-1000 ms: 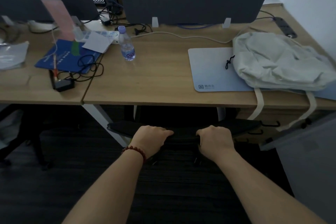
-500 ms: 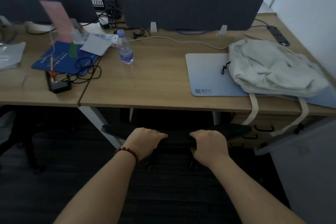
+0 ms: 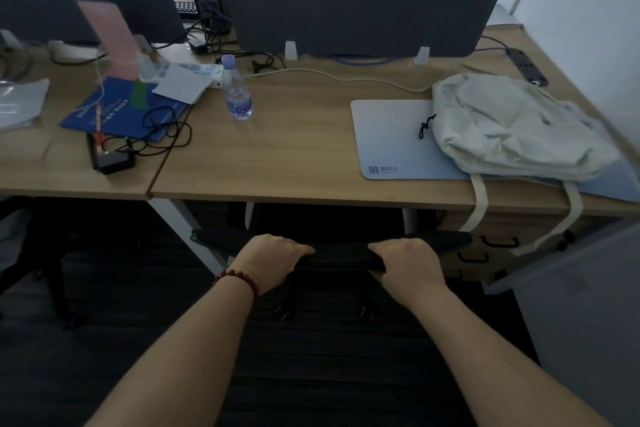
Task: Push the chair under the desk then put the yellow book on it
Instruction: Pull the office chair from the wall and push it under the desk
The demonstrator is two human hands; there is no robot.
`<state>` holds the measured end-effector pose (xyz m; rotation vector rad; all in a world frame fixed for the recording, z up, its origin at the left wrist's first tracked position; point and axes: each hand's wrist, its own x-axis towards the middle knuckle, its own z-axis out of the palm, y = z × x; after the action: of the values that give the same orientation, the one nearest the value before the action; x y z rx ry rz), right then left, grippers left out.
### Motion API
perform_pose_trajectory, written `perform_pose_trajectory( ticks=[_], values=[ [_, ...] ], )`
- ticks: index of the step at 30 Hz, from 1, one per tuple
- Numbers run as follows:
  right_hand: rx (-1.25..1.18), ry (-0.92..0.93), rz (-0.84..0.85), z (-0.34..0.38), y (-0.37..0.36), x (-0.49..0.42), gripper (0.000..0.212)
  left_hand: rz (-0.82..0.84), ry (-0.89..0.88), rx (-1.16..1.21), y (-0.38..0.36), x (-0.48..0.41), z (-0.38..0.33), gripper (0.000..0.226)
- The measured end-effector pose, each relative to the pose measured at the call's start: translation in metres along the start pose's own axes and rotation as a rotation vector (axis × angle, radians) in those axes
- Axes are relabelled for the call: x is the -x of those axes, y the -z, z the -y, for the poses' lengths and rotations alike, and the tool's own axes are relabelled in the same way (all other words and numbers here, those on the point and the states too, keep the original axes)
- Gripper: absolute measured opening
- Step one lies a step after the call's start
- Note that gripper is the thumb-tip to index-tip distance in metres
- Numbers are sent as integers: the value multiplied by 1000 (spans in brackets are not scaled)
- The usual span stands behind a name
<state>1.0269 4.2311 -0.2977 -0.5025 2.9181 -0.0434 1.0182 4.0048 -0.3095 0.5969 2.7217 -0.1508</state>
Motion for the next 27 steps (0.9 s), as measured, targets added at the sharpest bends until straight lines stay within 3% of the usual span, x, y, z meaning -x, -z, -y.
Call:
perform_pose_trajectory(
  ticks=[13, 16, 20, 27],
  values=[
    [16, -2, -5, 6, -1, -2, 41, -46, -21, -27, -4, 3, 7, 55],
    [-11, -10, -35, 5, -3, 2, 42, -86, -35, 40, -3, 6, 5, 53],
    [-73, 20, -52, 11, -1, 5, 51, -132, -66, 164, -3, 11, 2, 67],
    [-198, 88, -96, 30, 4, 3, 50, -238, 35, 304, 8, 27, 3, 74]
  ],
)
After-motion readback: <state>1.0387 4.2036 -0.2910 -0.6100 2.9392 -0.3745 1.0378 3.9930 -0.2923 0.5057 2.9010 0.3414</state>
